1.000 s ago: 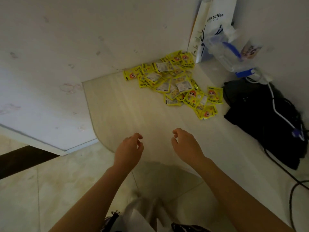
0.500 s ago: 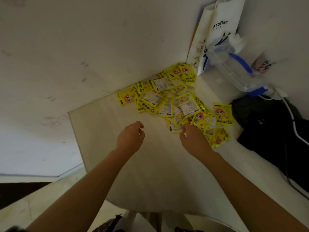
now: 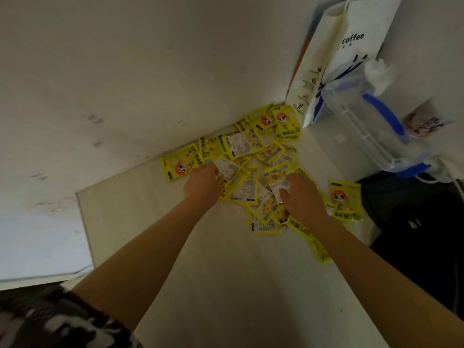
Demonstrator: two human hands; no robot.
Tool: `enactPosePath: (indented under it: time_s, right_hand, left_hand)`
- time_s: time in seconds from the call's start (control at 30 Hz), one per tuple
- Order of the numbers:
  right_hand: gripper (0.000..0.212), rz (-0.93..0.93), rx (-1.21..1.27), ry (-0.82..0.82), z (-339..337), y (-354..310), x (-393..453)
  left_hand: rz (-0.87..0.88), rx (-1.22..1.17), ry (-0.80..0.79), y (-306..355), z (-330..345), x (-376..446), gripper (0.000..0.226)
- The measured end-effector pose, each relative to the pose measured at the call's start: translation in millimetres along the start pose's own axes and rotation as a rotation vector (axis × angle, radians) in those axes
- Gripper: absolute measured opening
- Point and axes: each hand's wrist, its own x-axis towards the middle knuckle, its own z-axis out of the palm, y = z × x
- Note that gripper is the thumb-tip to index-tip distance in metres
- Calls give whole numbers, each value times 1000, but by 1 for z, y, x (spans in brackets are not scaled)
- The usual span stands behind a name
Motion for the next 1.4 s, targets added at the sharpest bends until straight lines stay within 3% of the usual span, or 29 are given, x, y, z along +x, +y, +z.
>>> enactPosePath:
  time_s: [0.4,0.63,0.8,1.0,1.1,1.23,1.4]
  right_hand:
    - [75,117,-191,20,9,8,54]
    - [71,40,-168,52,14,4,50]
    - [56,-9,-203,108,20,0,40]
    - [43,-27,52,56,14,-9,33]
    - [46,37,234,0,7,-19,35]
    - [58,132,355,-83,1,-38,42]
    - [40,189,499,-124,10,-58,53]
  left_hand:
    - [-87,126,5,14,28,48,53]
    - [-35,168,35,14,39,41,61]
    - [-24,81,82,5,41,22,65]
    - [-56,-136,110,-15,26,3,68]
    - [-106,-264,142,-31,9,2,63]
    - [-199,-179,129,-56,-18,13,53]
    - [-231,-141,111,-76,-43,33,40]
